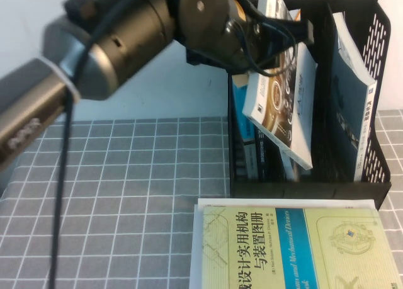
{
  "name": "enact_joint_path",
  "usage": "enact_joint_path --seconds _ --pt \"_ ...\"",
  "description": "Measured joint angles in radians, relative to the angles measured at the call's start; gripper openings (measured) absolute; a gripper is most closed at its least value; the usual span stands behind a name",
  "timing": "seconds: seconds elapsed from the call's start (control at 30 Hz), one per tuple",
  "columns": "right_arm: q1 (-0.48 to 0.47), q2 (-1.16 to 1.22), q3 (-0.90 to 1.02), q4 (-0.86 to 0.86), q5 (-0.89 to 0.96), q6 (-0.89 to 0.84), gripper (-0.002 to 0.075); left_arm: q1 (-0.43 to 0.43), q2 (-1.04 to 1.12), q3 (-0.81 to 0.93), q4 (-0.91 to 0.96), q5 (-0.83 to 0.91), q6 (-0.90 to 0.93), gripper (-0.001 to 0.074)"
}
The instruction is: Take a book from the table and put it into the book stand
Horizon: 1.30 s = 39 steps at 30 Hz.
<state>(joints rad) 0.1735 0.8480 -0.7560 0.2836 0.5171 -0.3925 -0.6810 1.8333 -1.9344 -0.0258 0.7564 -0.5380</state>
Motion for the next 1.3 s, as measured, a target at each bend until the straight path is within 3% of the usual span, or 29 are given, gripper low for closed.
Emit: enact_joint_path --seconds 0.33,0.4,0.53,0.6,0.67,0.77,0.87,0.93,1.07,1.3 --pt "0.0 0.0 0.0 0.069 0.082 -0.027 -0.0003 -0.004 0.092 -0.014 -0.052 -0.164 0.044 0.0113" --pt "0.0 0.0 0.0 0.12 0.122 -0.093 -0.0003 -0.004 0.107 -0.018 -0.07 -0.209 0.072 0.0179" --pt "0.0 0.0 0.0 0.25 0.179 -0.235 -0.0003 -0.004 0.134 -0.018 -0.079 -0.286 0.099 0.0412" --pt "0.0 0.003 0.004 0.328 0.191 -0.302 -0.0003 -0.004 0.135 -0.018 -0.083 -0.298 0.101 0.0488" --pt "0.0 0.019 0.004 0.385 0.208 -0.352 -0.0003 -0.004 0.135 -0.018 -0.088 -0.299 0.118 0.0513" --pt "0.0 0.073 0.004 0.475 0.235 -0.421 -0.0003 -0.004 0.12 -0.018 -0.088 -0.278 0.186 0.0421" --pt "0.0 0.175 0.004 0.583 0.269 -0.531 -0.0003 -0.004 0.067 -0.018 -0.085 -0.213 0.258 0.0188" --pt "0.0 0.268 0.004 0.671 0.271 -0.637 -0.0003 -0.004 0.006 -0.018 -0.082 -0.168 0.315 0.0083" --pt "0.0 0.453 -0.007 0.916 0.248 -0.88 -0.0003 -0.004 -0.124 -0.018 -0.082 -0.063 0.405 0.0018" --pt "0.015 0.724 -0.118 1.178 0.204 -1.11 -0.0003 -0.004 -0.286 -0.018 -0.078 0.212 0.469 0.0001"
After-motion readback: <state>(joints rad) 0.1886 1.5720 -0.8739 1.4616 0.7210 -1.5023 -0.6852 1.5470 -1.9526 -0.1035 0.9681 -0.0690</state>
